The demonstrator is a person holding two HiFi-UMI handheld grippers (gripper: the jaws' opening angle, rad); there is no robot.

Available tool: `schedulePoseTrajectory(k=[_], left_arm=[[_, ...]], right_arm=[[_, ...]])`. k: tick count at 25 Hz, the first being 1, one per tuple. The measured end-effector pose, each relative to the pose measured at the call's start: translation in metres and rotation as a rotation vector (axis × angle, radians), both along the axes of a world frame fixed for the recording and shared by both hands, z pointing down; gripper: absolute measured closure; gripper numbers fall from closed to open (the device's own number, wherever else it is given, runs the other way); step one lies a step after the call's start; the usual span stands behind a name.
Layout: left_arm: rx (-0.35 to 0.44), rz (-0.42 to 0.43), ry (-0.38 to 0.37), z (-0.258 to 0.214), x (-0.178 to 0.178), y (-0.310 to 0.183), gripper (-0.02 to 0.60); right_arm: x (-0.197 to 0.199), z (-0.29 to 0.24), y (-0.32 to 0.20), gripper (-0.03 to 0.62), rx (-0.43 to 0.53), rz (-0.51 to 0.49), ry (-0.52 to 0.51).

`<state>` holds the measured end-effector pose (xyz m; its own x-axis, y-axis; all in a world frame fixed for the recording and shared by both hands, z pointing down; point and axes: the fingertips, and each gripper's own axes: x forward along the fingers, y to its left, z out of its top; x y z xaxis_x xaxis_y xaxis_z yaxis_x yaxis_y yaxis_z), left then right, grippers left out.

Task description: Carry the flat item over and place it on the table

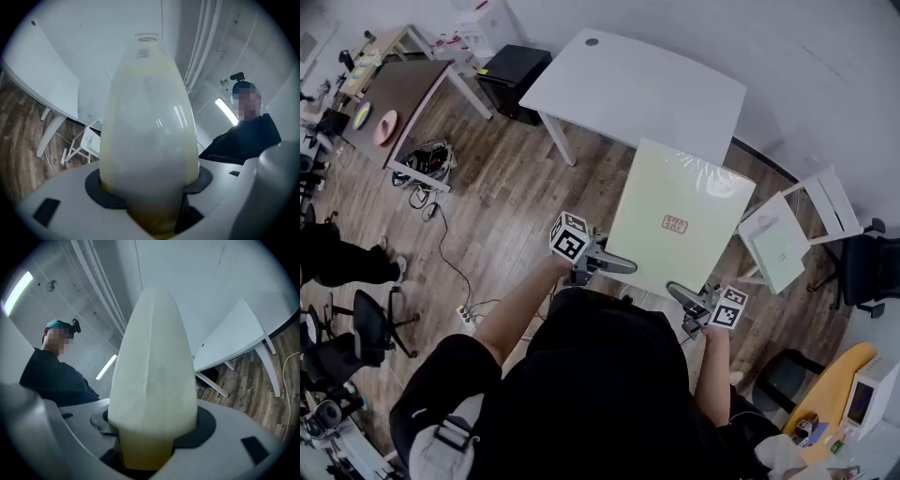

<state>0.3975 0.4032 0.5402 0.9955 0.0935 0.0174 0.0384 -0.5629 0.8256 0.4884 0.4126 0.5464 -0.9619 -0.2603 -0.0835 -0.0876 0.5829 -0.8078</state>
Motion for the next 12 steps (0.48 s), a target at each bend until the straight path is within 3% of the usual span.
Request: schedulePoseTrajectory(k=[12], left_arm=[[-0.022,-0.052,-0.019,0.010,0.023,-0.010,0.276]], right_arm=[[0.024,0.011,-0.014,0.293,-0.037,-0.045,-0.031]])
